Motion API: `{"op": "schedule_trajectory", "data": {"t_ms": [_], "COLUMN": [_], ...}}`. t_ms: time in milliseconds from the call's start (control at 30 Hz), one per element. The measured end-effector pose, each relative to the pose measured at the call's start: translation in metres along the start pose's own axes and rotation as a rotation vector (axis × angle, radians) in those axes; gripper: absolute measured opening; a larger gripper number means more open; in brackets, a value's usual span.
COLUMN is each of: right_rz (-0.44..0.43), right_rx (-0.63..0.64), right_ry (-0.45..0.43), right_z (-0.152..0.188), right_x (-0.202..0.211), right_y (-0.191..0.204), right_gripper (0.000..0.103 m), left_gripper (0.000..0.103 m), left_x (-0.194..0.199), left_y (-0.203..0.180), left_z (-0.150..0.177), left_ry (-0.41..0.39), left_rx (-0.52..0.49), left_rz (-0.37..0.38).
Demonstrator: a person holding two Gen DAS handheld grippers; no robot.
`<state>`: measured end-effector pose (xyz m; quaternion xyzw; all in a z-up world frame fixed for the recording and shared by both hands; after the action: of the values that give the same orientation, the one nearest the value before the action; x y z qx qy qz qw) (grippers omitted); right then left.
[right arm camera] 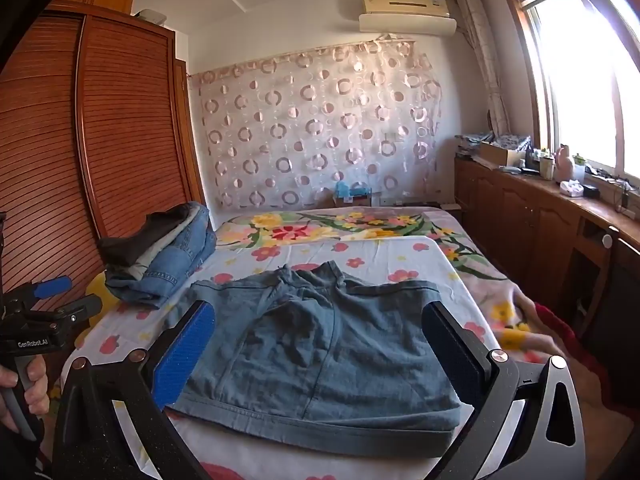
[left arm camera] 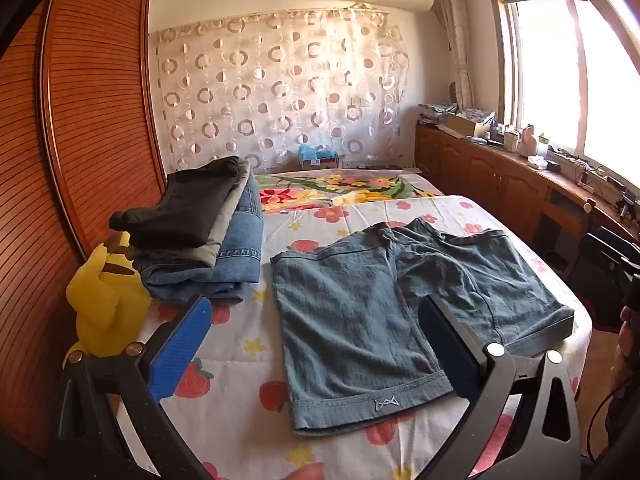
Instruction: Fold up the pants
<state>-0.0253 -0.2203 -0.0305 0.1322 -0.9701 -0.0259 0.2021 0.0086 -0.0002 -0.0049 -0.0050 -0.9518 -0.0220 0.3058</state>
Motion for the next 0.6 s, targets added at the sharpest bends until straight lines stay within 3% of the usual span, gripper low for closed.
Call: {"op": "schedule_trajectory", "data": {"t_ms": [600], "right_rz": [0.011], "right_rx": [0.001], "right_ry": [0.012], "right_z": [0.0000], "right_x": [-0.0010], "right_y": [-0.0031], "right_gripper": [0.103], "left_gripper": [0.103], "left_x": [0.0024], "left_y": [-0.0088], "left_z": [0.0000], "left_ry": [-0.007], "left_rx": [0.012], "left_rz": [0.017]}}
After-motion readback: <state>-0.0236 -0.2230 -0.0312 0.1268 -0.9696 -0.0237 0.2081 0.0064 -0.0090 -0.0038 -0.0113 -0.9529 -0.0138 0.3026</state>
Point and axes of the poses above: each gripper's, at about its wrist camera, not at the fingertips, and x roughly against the way its jaws point, y to its left, z to its underside, the point moved 1 cm from there along -x, roughly the way its jaws point, and after that the axes turned 6 degrees about y, right-handed, at the moved point
